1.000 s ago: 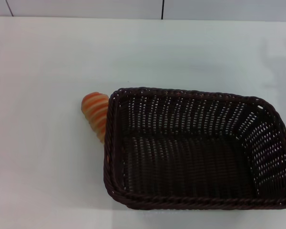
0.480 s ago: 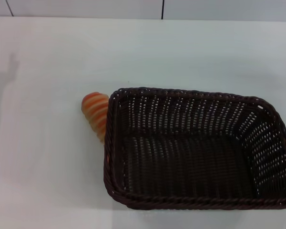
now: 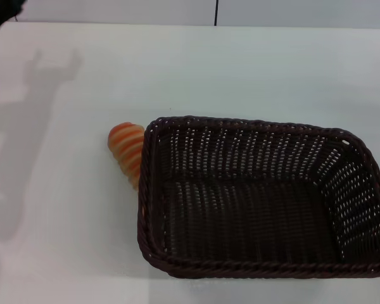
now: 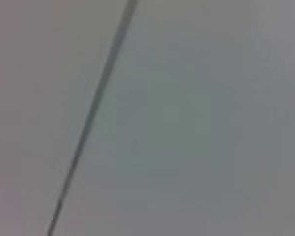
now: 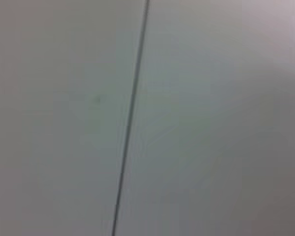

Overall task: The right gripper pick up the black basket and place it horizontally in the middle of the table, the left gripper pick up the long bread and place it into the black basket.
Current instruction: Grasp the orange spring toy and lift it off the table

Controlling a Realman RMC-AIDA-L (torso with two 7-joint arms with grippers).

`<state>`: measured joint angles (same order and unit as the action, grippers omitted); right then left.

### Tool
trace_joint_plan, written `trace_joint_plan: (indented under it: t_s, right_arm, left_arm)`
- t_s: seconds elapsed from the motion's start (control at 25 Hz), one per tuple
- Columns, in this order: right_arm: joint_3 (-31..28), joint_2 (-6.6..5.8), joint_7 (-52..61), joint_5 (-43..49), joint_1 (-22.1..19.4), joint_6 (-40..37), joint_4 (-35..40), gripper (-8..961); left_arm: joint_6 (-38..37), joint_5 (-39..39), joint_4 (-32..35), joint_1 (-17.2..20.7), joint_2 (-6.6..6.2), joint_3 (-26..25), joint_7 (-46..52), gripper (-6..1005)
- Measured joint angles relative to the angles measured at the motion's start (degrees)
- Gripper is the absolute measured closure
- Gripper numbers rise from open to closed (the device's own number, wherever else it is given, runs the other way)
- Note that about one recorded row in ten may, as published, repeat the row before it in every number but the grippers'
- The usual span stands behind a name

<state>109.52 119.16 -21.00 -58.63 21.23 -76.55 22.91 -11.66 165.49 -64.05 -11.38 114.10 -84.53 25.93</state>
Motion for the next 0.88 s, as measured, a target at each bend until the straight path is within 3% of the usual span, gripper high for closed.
trace_joint_plan:
  t_s: [0.16,0.32,0.64,0.88]
  right_arm:
    - [-0.5,-0.3,2.7,0.0,0.9,0.0,-2.3,366]
    - [-1.6,-0.61,4.6,0.3,3.3,0.2,-5.9,366]
    - [-1.2,-1.82,4.9,0.9,5.2,1.9,-7.5,366]
    - [-1.1,-2.55,5.1,2.7,5.7,3.4,-7.5,366]
  left_arm:
    - [22.2,-0.1,-12.7,-0.1,0.61,-1.1,-3.1,171]
    - [48.5,-0.2,-23.1,-3.7,3.97,-7.2,-9.6,171]
    - [67.3,-0.4,-30.0,-7.6,4.16,-8.5,-9.2,172]
    - [76.5,-0.4,-31.1,-9.7,4.18,-8.6,-4.0,179]
